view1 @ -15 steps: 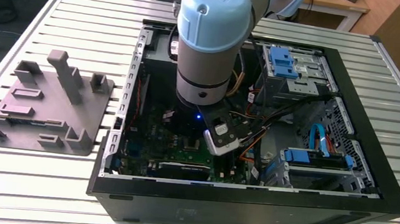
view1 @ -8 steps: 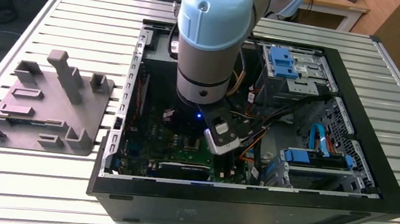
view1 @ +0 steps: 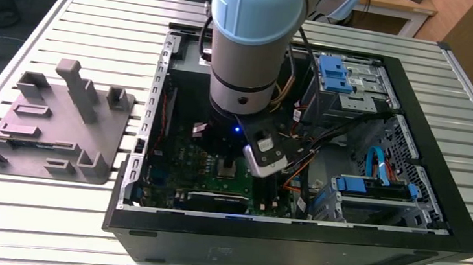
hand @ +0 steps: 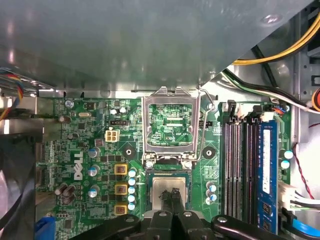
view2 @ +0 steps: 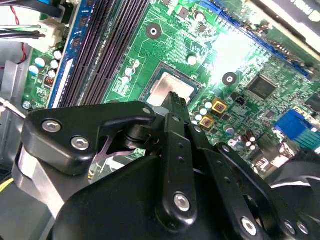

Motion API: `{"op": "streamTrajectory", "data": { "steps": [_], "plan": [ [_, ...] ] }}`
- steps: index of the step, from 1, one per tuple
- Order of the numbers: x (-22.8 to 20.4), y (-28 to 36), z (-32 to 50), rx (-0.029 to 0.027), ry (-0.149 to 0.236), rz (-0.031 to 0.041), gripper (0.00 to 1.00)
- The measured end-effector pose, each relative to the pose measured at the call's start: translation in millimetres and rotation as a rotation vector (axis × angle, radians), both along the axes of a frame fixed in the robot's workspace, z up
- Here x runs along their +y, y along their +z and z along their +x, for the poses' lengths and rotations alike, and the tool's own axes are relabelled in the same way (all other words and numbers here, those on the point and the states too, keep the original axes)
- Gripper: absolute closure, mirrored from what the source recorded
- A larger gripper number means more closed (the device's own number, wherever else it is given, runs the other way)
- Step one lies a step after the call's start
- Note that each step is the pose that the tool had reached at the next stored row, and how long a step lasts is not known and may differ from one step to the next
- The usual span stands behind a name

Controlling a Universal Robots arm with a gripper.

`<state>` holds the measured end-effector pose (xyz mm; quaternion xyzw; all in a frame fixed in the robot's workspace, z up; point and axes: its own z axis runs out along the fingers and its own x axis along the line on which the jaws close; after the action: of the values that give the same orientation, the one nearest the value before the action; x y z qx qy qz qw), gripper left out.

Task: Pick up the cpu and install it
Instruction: 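Place the cpu into insertion slot, then close the cpu cover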

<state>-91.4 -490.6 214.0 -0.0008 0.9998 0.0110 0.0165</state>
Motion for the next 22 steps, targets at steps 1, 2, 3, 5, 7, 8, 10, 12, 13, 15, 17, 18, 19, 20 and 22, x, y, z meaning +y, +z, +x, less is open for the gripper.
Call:
{"op": "streamTrajectory", "data": {
  "steps": [1, 2, 3, 5, 7, 8, 10, 12, 13, 15, 17, 18, 19, 20, 22],
  "plan": [
    [0.0, 0.5, 0.0, 0.0000, 0.000, 0.0000, 0.89],
    [0.0, 0.5, 0.0, -0.0002, 0.000, 0.0002, 0.89],
    [0.0, 0.5, 0.0, -0.0002, 0.000, 0.0004, 0.89],
    [0.0, 0.7, 0.0, -0.0001, 0.000, 0.0001, 0.89],
    [0.0, 2.7, 0.0, 0.0001, 0.000, -0.0002, 0.89],
    [0.0, 3.3, 0.0, -0.0001, 0.000, 0.0000, 0.89],
    [0.0, 3.2, 0.0, -0.0002, 0.000, 0.0003, 0.89],
    [0.0, 3.4, 0.0, -0.0001, 0.000, 0.0001, 0.89],
    [0.0, 12.5, 0.0, 0.0000, 0.000, 0.0000, 0.89],
    [0.1, 21.6, 0.0, 0.0000, 0.000, -0.0001, 0.89],
    [0.7, 21.6, 0.1, 0.0001, 0.000, -0.0002, 0.89],
    [1.3, 21.5, 0.0, 0.0000, 0.000, -0.0001, 0.89],
    [1.9, 21.4, 0.1, 0.0000, 0.000, 0.0001, 0.89],
    [2.3, 21.3, 0.1, 0.0000, 0.000, 0.0000, 0.89],
    [3.1, 21.2, 0.1, -0.0001, 0.000, 0.0000, 0.89]
  ]
}}
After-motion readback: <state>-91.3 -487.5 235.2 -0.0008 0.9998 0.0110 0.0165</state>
